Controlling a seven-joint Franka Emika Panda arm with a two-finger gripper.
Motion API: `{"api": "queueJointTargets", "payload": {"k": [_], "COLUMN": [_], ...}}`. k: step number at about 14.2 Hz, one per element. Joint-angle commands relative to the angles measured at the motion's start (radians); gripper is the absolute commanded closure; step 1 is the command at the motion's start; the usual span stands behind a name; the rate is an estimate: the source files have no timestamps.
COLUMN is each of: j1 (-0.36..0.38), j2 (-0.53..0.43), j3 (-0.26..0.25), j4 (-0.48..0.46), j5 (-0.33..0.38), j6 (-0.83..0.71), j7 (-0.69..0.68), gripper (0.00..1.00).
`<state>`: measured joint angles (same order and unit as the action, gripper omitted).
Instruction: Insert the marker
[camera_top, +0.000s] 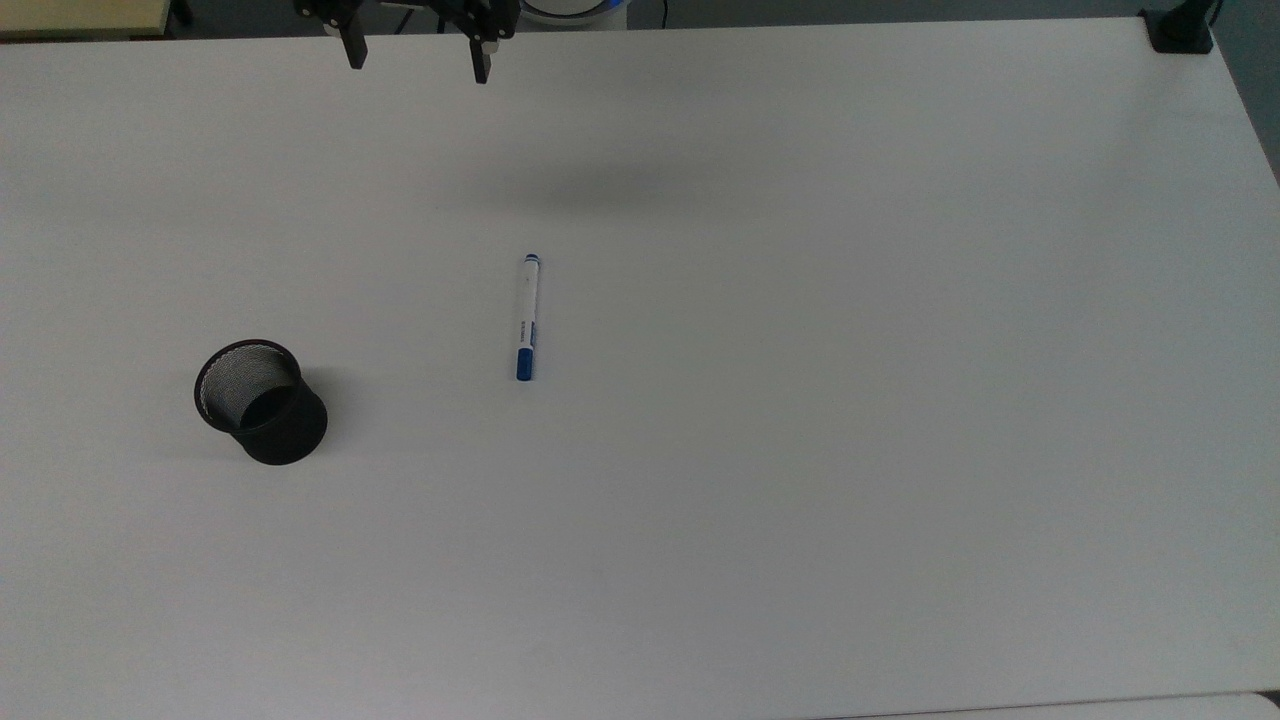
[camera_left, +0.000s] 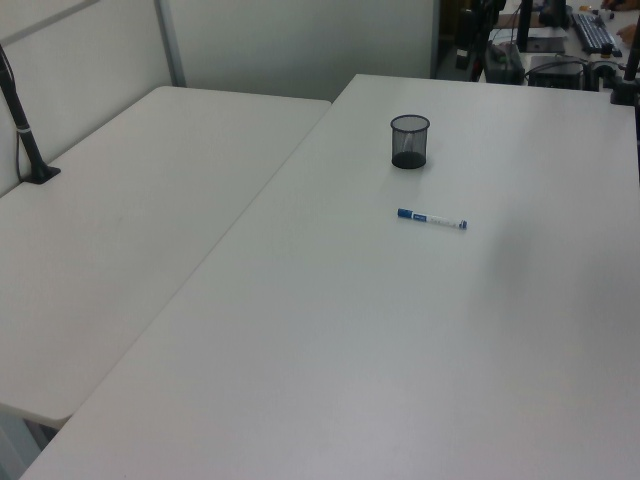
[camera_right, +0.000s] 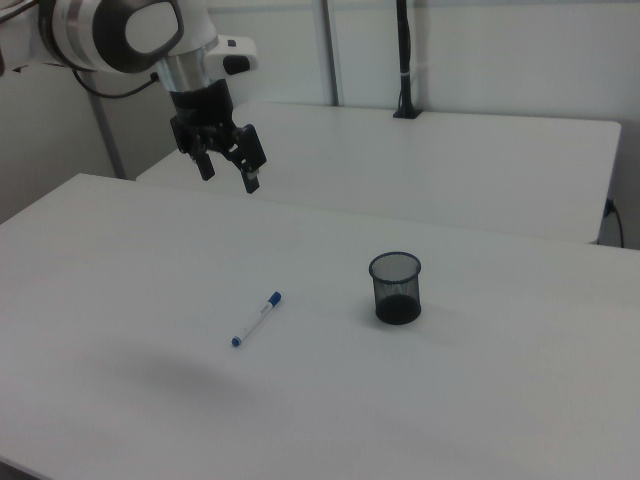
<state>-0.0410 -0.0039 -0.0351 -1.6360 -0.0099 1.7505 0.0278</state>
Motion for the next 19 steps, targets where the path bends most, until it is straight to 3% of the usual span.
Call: {"api": "queueJointTargets", "payload": {"k": [1,12,16,17,19], "j1": [0.015,0.01,-0.016,-0.016,-0.01], "j2": [-0.022,-0.022,0.001,0.016,0.073], "j3": [-0.014,-0.014,-0.014,-0.014,-0.006], "j4": [-0.024,-0.024,-0.037,-0.047,-0.047], "j5": [-0.002,-0.002,-0.007,-0.019,-0.114], "j6": [0.004,0.004,0.007,0.015,0.023], "j7": [-0.008,-0.026,-0.227,-0.262,-0.301], "gripper": [0.0,0.0,0.0,0.0,0.0]}}
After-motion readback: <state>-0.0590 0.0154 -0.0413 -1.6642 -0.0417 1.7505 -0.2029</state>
